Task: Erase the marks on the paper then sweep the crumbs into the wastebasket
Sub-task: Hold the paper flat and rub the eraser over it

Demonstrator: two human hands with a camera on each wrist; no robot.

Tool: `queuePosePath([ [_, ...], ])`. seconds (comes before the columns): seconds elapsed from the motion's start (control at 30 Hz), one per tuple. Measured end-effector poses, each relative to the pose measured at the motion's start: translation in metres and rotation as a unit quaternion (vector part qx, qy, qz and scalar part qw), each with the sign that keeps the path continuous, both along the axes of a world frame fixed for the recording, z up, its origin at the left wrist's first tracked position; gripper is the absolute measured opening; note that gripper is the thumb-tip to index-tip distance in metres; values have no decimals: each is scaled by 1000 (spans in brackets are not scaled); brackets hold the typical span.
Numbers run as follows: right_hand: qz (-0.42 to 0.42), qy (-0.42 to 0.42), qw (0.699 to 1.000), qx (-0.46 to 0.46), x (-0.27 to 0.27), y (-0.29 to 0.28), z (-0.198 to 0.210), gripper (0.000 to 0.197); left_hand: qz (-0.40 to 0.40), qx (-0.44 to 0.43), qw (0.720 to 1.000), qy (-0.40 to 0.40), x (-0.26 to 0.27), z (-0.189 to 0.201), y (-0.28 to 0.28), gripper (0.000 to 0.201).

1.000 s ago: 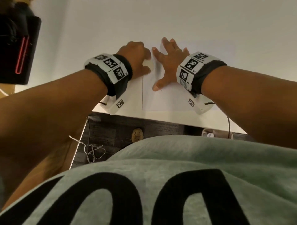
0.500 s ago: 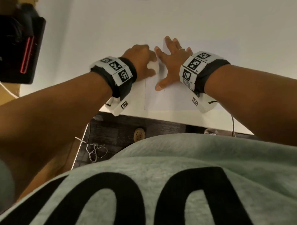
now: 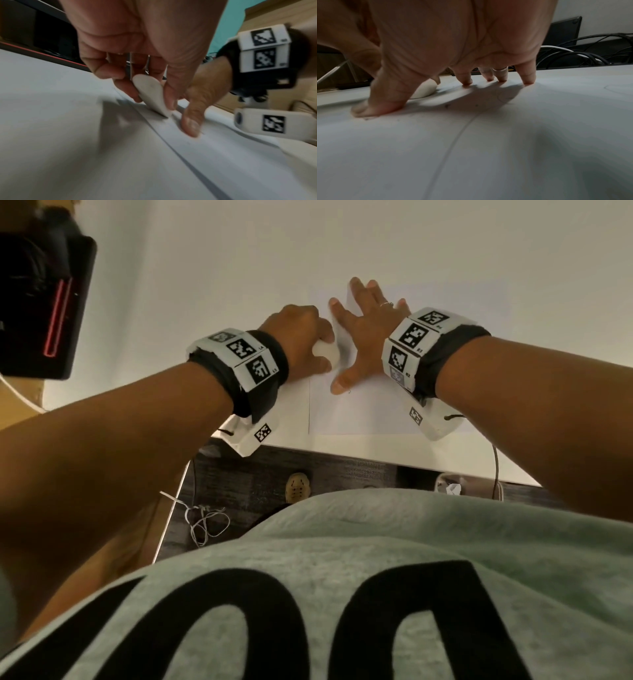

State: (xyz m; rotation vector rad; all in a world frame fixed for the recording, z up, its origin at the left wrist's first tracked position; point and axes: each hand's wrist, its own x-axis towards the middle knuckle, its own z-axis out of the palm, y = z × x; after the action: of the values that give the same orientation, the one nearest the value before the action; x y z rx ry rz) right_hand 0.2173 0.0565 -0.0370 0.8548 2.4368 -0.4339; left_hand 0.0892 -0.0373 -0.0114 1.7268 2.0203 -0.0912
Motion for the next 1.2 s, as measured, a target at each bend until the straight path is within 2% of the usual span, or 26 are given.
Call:
queuePosePath([
  [0.1,-2,1,1000,-3,0,0,0,140,26,24,999,5,-1,4,9,46],
  [0.27,1,-4,1000,3,-1,1,-1,141,-5,3,1000,-9,0,0,0,46],
  [0.4,0,-3,1000,1,-1,1,-2,141,29,25,999,2,-6,5,6,46],
  [0.57,-2,-4,1000,9,-1,1,-2,140,-23,-17,1000,-8,-5,0,-12,47],
  [0.7,-4,-6,1000,6,-3,1,-3,139,28,20,999,3,-9,4,-1,48],
  [0.83,-1,-14,1000,9,-2,2,-2,141,-20,-23,1000,-1,-7,1,-17,48],
  [0.97,1,-19,1000,11,-4,0,-1,143,1,0,1000,2,-6,5,-10,47],
  [1.1,9,-24,1000,15,-3,1,1,146,-34,-28,999,0,-4,3,-21,47],
  [1.2,11,-24,999,18,-4,0,3,146,-30,-29,999,-7,-4,3,-22,46],
])
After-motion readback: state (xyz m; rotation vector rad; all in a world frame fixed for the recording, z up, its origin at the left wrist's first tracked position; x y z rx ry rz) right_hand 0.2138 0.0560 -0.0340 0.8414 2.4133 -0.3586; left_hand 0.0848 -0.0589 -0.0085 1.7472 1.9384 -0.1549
